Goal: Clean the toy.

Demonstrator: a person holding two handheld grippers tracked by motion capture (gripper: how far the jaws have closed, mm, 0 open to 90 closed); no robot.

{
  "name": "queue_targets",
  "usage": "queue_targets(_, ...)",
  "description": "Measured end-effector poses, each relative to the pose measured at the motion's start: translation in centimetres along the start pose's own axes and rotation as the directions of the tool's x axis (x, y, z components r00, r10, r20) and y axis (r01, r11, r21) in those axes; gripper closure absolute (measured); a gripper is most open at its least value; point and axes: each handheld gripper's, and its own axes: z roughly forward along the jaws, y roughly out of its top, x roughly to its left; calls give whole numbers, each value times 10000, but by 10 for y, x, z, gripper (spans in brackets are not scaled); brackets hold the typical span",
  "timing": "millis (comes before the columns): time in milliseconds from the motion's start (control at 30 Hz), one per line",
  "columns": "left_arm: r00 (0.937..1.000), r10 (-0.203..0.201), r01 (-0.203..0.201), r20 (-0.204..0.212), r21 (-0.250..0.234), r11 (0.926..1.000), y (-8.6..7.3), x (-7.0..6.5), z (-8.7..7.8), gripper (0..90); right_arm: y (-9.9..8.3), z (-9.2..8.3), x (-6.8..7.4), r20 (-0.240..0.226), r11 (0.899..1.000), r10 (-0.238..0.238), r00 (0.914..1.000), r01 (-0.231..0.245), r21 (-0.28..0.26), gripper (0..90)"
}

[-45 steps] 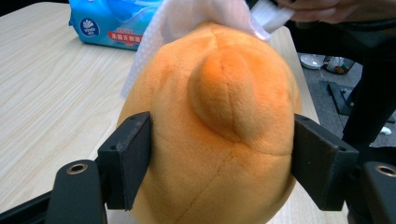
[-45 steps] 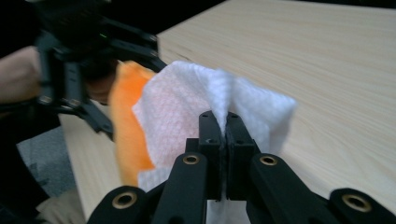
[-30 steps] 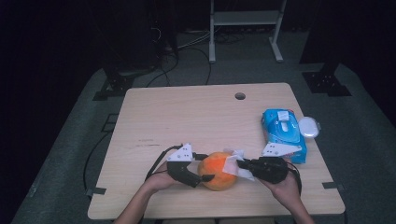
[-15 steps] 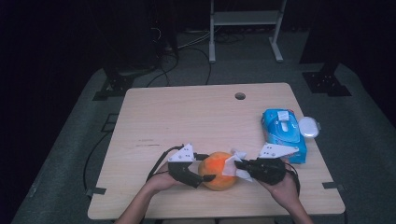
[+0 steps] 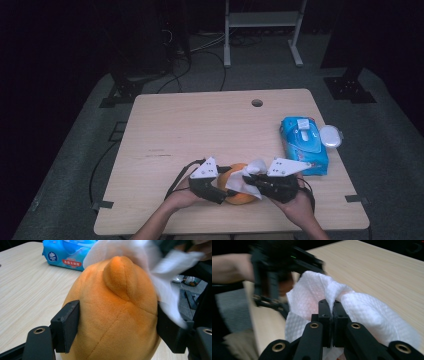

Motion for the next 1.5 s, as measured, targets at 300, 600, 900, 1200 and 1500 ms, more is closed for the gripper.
queue_targets(300,9999,165,-165,-52,-67,9998,0,-5,5,246,0,-4,-3,252,9994,304,9992,-299,-185,867)
queue_targets(600,9963,803,-811,313,260,9964,3,-18,12,244,7,1,6,-273,9994,238,9993,-245,-242,868)
queue_targets(900,9950,896,-904,440,158,9958,2,-19,13,242,-2,-5,-15,46,9952,969,9953,-969,-158,868)
queue_targets(1200,9903,1171,-1196,750,306,9924,1,-23,14,238,4,1,-1,-390,9989,468,9981,-464,100,868)
queue_targets(1500,9860,1395,-1430,914,331,9892,1,-25,16,238,-12,-2,-26,360,9937,944,9949,-964,564,869)
